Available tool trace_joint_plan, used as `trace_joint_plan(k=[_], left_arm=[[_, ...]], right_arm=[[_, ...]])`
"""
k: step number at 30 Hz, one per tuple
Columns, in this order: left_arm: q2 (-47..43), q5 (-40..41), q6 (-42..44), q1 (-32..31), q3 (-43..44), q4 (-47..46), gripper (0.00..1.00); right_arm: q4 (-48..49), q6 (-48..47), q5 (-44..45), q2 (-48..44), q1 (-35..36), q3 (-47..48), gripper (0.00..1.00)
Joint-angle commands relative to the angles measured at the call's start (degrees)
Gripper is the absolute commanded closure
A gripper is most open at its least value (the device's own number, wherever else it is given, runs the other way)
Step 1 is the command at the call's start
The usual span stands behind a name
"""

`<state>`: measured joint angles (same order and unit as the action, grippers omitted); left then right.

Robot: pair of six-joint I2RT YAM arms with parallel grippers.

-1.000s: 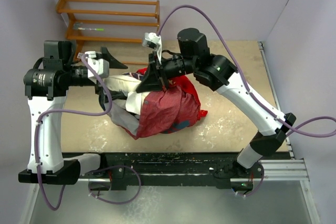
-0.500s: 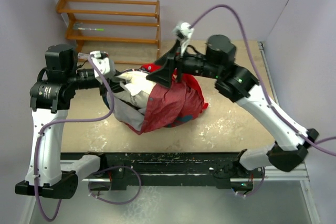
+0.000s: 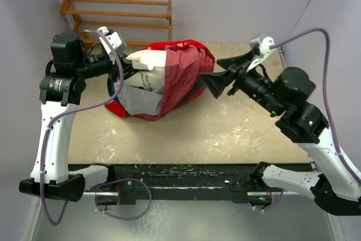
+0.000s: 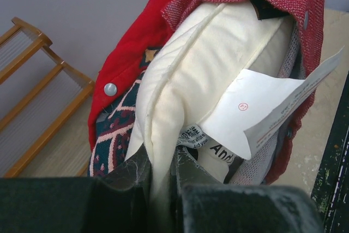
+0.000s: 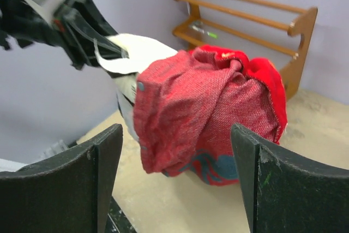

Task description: Remove the pillowcase from the pillow

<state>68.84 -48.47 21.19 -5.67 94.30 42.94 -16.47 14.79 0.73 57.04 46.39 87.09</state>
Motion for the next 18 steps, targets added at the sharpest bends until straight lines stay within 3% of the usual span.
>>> trace_joint_plan(k=[1,7,10,13,16,18], left_arm=[[-0.9,2.2,-1.2,0.4,3.2,-4.4,1.00],[-1.4,2.5,-0.7,0.4,3.0,-4.0,1.00],[-1.8,2.7,-0.4,0.4,2.8,-3.8,1.00],[-2.6,2.9,0.7,0.4,2.3,-3.5,1.00],[-3.8,3.6,2.3,0.4,1.9,-3.0,1.00],[-4.2,3.9,3.5,0.4,2.2,-2.0,1.00]], right_arm=[[-0.4,-1.8,1.8,3.5,0.1,-0.3,0.22],[3.2,-1.4,0.9,8.5,0.1,1.9,0.38],[3.2,-0.9,0.6,9.9,0.1,2.5,0.59],[3.3,1.5,2.3,8.2,0.1,0.6,0.86],[2.9,1.2,6.9,6.4,-0.5,-0.1,1.00],[2.0,0.9,10.0,6.0,-1.5,0.4,1.00]])
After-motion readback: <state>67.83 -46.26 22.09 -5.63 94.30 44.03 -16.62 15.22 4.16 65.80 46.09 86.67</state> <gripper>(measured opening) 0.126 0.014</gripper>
